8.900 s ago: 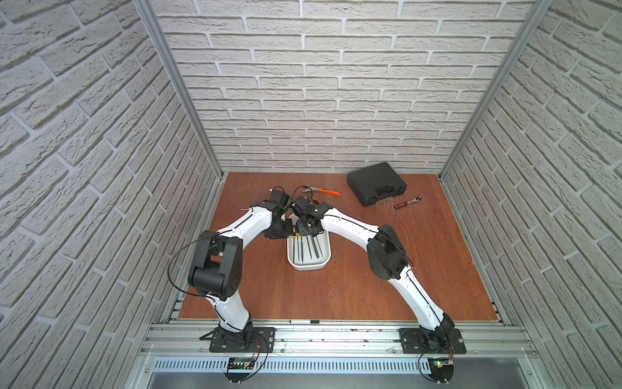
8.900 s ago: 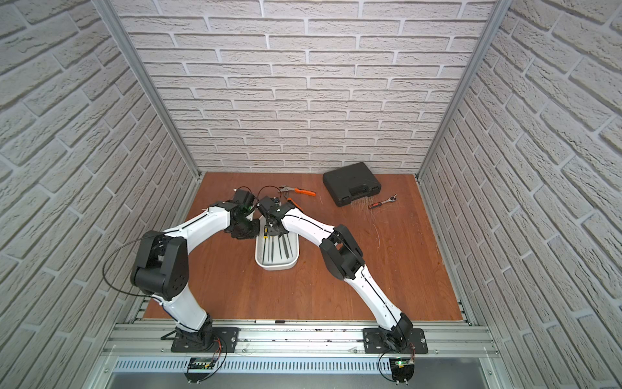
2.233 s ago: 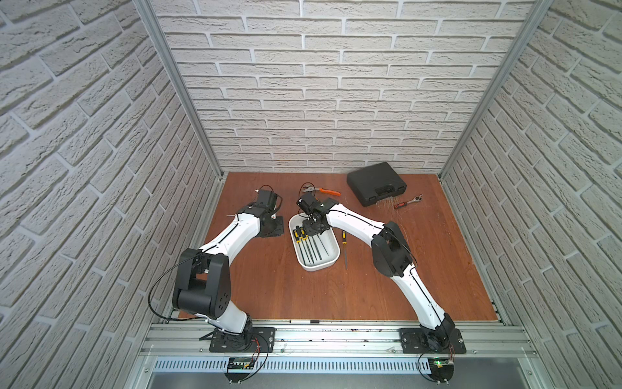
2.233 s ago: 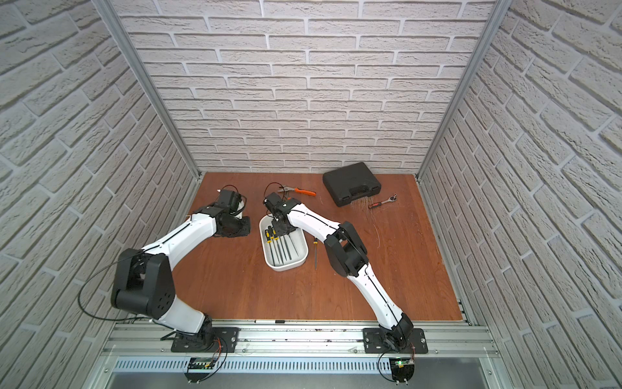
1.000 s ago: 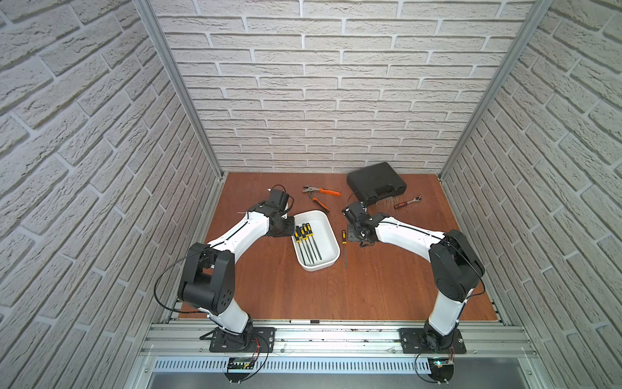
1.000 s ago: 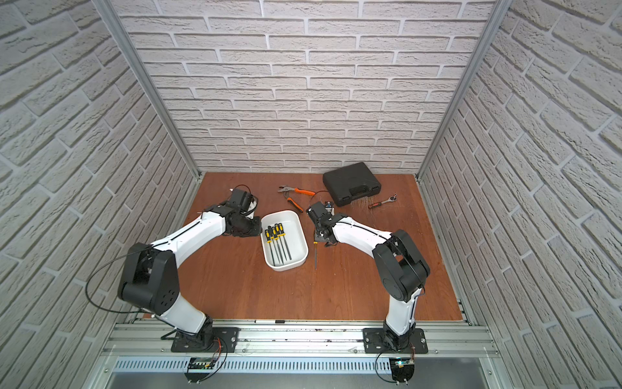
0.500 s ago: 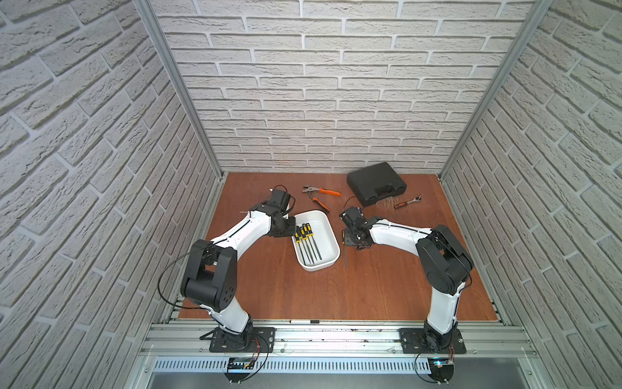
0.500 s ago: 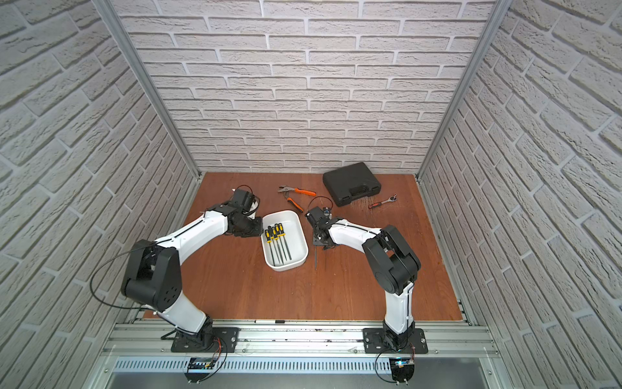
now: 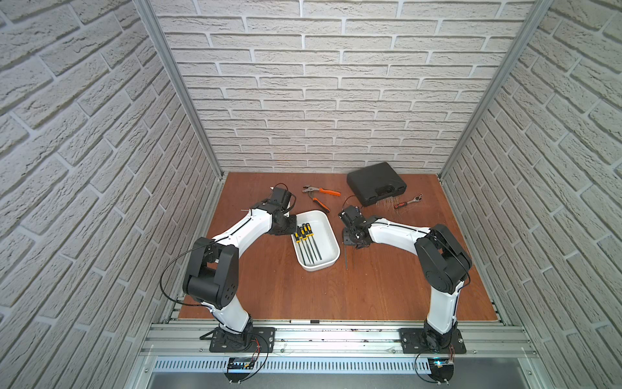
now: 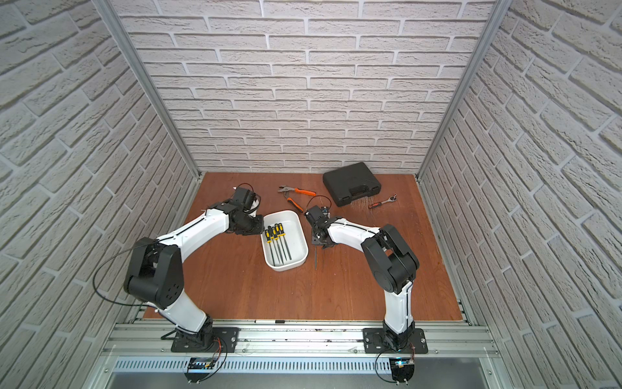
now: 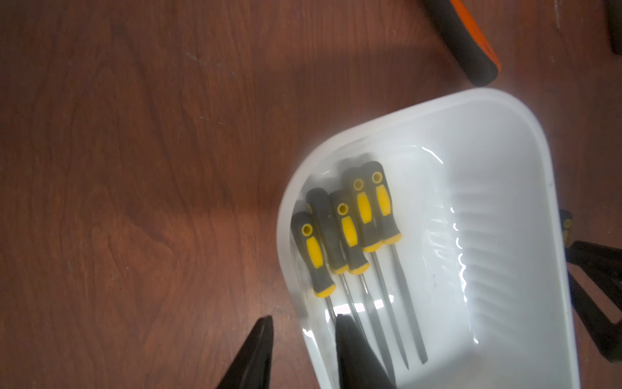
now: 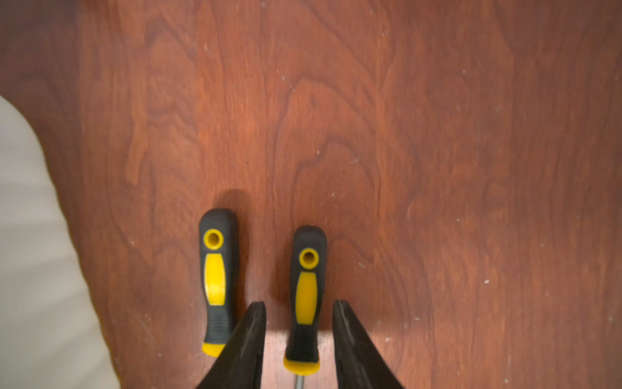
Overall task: Take the file tool out of the storage box
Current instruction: Place the file tool at the center of the board, then pick up the file tool from the storage box.
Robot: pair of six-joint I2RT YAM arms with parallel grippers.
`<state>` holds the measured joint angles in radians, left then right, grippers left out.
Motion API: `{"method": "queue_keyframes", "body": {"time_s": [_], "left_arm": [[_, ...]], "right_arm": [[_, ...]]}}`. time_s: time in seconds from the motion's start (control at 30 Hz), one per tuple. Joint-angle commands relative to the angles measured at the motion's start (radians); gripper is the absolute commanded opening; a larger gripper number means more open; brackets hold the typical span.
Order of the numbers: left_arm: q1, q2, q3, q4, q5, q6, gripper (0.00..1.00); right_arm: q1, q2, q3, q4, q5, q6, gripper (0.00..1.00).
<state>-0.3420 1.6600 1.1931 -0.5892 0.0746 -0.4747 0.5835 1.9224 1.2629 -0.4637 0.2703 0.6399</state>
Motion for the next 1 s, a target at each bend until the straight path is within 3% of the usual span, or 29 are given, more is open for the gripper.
{"method": "queue_keyframes", "body": {"time_s": [0.0, 0.27, 0.63, 0.97], "left_arm": [[-0.006, 0.02, 0.027, 0.006, 0.008, -0.004, 0.38], [-0.009, 0.045, 0.041, -0.006, 0.008, -0.002, 0.37], [-0.009, 0.073, 0.063, -0.041, -0.018, 0.031, 0.3], [-0.009, 0.098, 0.072, -0.037, -0.031, 0.038, 0.18]], "right_arm": [[0.006, -0.031, 0.04, -0.02, 0.034, -0.025, 0.39], [0.013, -0.095, 0.181, -0.09, 0.057, -0.107, 0.39], [0.058, -0.115, 0.218, -0.065, -0.028, -0.104, 0.39], [0.131, 0.046, 0.377, -0.032, -0.123, -0.138, 0.39]]}}
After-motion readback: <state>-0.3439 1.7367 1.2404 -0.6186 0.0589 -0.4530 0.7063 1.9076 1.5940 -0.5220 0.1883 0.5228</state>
